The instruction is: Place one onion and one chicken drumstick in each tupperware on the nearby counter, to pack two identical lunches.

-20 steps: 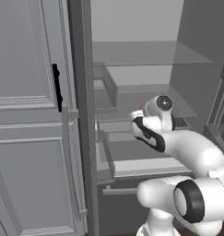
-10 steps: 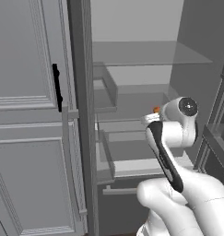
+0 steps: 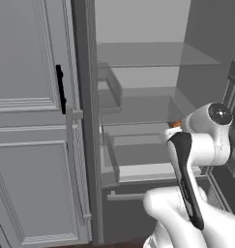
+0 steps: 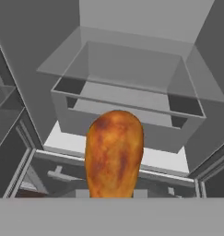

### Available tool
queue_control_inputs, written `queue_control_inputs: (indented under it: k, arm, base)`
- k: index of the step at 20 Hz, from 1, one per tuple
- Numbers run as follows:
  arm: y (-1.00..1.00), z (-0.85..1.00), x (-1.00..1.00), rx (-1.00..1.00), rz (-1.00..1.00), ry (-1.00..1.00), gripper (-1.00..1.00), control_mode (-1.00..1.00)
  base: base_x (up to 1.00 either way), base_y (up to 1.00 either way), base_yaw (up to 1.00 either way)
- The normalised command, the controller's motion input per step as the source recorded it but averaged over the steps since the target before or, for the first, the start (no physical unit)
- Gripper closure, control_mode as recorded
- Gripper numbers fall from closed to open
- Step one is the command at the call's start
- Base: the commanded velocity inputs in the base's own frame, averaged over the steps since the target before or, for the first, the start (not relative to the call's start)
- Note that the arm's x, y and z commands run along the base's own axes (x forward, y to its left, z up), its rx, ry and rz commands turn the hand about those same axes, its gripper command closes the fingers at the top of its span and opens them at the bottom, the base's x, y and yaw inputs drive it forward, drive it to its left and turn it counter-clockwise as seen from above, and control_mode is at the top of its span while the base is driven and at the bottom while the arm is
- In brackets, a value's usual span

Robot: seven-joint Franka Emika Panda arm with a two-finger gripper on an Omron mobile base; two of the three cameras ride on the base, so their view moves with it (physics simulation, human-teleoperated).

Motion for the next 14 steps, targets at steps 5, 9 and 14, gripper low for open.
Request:
queue_control_inputs:
  k: [5,9,14]
  arm:
    - [0.00,0.00,0.00,0.00,0.00,0.00,1.00,1.00]
    - [0.00,0.00,0.00,0.00,0.00,0.00,1.00,1.00]
    - [0.00,0.00,0.00,0.00,0.00,0.00,1.00,1.00]
  base:
    - [-1.00,-0.04,-0.05]
    - [-1.00,-0.33,-0.27]
    - [-0.60,-0.55,-0.43]
